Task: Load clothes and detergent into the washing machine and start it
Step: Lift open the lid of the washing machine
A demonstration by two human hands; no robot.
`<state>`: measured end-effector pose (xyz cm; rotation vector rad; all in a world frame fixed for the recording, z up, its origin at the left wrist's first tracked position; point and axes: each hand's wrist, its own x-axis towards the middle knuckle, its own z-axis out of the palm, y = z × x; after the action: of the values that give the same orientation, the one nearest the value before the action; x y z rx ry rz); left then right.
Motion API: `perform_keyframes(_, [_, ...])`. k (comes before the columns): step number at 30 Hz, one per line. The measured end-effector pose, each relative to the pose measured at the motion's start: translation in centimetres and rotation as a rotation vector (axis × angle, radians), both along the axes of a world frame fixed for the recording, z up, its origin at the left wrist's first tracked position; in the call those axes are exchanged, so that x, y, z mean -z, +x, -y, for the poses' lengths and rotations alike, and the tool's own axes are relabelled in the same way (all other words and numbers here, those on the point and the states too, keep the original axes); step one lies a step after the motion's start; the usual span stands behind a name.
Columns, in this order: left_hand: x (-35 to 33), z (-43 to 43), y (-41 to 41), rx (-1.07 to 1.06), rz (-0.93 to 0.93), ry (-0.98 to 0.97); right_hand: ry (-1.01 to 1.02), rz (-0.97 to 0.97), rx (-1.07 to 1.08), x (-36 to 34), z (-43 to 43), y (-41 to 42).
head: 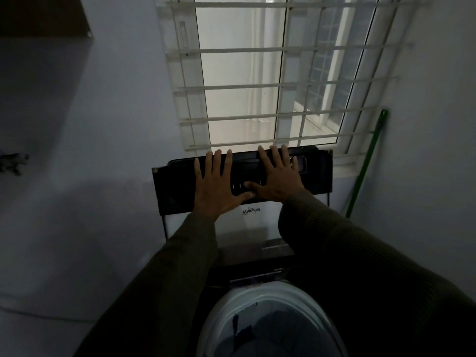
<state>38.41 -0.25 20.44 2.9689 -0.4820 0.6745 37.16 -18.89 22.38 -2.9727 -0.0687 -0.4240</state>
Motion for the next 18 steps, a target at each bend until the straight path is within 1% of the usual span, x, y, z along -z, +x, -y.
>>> perform_keyframes(4, [0.8,-0.2,0.0,0.016,0.061,-0.025,0.02,-0.005,-0.011,0.0,0.0,0.1])
perform_keyframes(8, [1.6,0.0,-1.3,0.027,0.101,-0.091,-0.003,0.061,-0.034,0.7,0.6,-1.3])
perform_keyframes(13, [3.5,0.9,-4.8,0.059,0.115,-0.156,0.027,0.139,-0.039,4.1,1.9,-5.7])
perform_keyframes(18, [6.5,2.7,-10.1,0.133,0.094,-0.123,-0.001,0.1,0.055,7.6,3.9,-11.7])
